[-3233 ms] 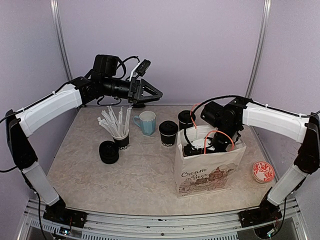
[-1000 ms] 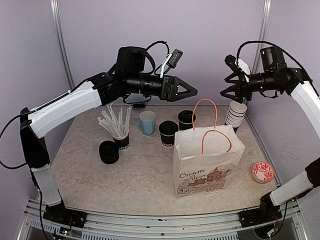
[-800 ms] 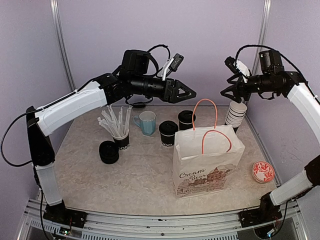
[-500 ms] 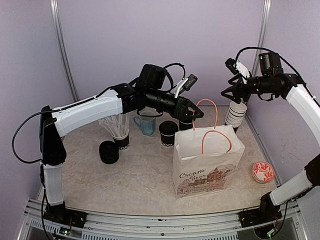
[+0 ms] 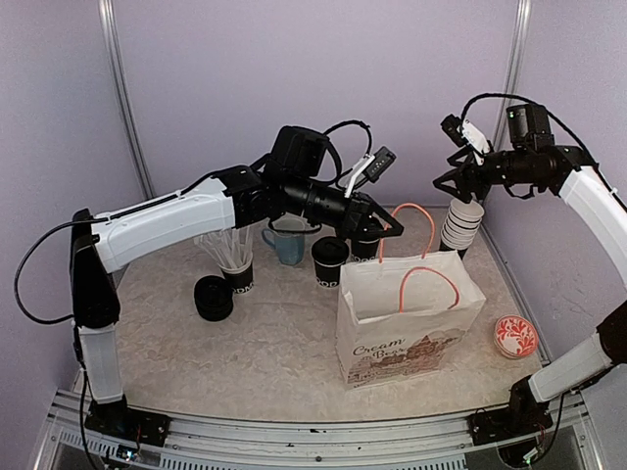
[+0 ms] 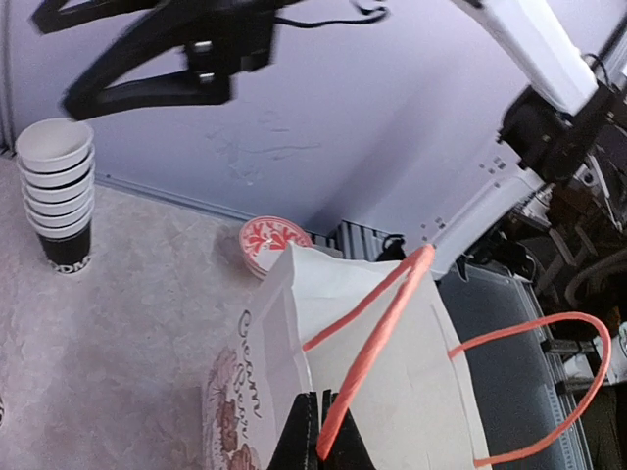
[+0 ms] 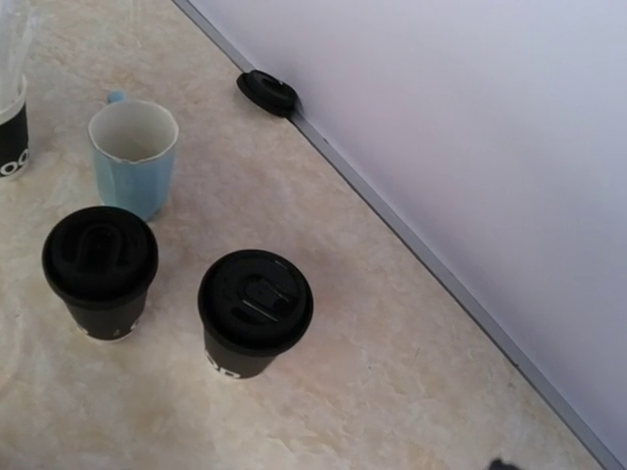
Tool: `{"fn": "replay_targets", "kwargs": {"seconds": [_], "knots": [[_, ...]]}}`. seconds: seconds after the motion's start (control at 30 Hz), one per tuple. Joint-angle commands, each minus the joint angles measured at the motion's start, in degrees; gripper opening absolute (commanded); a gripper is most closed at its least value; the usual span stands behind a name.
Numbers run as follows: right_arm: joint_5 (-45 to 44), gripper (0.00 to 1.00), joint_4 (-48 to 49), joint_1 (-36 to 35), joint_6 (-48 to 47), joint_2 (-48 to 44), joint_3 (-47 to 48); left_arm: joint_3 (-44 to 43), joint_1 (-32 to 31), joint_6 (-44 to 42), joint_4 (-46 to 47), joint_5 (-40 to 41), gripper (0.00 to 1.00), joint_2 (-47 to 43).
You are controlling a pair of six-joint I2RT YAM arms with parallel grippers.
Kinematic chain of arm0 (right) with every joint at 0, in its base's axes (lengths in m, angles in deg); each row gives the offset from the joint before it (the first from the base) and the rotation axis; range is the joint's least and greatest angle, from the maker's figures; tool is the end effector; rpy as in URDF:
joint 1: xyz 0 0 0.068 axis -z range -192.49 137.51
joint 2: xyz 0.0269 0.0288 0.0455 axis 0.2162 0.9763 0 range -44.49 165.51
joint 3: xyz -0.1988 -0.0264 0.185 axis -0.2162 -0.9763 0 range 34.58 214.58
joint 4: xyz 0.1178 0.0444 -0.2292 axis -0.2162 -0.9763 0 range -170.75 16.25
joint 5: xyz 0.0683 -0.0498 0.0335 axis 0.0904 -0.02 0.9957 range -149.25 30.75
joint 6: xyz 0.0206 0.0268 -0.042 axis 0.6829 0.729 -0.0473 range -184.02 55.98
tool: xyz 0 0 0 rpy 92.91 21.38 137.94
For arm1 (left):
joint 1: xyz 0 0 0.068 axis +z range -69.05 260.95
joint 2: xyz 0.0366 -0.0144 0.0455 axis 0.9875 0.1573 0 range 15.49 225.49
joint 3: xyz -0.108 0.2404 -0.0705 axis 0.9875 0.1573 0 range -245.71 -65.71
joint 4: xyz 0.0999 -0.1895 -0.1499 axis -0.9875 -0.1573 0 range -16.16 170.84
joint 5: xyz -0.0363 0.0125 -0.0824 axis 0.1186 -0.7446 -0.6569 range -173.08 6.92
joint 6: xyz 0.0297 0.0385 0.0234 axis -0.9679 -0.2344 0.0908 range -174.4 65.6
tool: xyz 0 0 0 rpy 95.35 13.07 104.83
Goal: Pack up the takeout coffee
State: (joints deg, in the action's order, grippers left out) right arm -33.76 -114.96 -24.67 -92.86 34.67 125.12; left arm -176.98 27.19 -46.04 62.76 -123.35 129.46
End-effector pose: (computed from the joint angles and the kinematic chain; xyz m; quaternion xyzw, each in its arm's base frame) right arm 0.2810 0.0765 0.4273 -0.3993 0.7517 0.1181 0.5114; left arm 0.2589 -0.3922 0.3672 0.4786 0.6375 -0.5178 0.3106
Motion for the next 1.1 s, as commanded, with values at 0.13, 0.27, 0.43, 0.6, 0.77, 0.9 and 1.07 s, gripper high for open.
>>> {"fn": "replay_targets", "kwargs": {"seconds": [0.13,0.27,0.43,0.6,0.77,0.9,1.07], "knots": [[-1.8,0.75,2.2,0.8,0.6,0.0,-3.0,3.6,-8.3,-10.3,-7.2,-2.8,0.0,-7.2],[-1.0,0.75,2.6,0.8,1.2,-0.1,-4.5,7.2,-13.1,-13.6,-10.2,2.2,0.0,-9.1],[1.8,0.75,2.7,0.8,1.6,-0.8,-6.2,12.3,-18.4,-12.5,-8.1,7.7,0.0,-12.2],[5.6,0.75,2.0,0.8,0.6,-1.4,-8.1,13.8,-21.5,-11.7,-7.7,12.3,0.0,-13.7],[8.1,0.74,0.3,0.8,-0.4,-0.6,-7.6,14.0,-21.9,-11.6,-7.8,14.6,0.0,-15.0],[10.0,0.71,-1.3,0.5,-3.2,0.8,-7.2,12.6,-21.2,-11.6,-10.4,16.1,0.0,-15.7],[5.0,0.69,-8.0,-1.4,-5.5,8.7,-1.5,12.2,-17.4,-8.7,-13.0,16.5,0.0,-17.1]]}}
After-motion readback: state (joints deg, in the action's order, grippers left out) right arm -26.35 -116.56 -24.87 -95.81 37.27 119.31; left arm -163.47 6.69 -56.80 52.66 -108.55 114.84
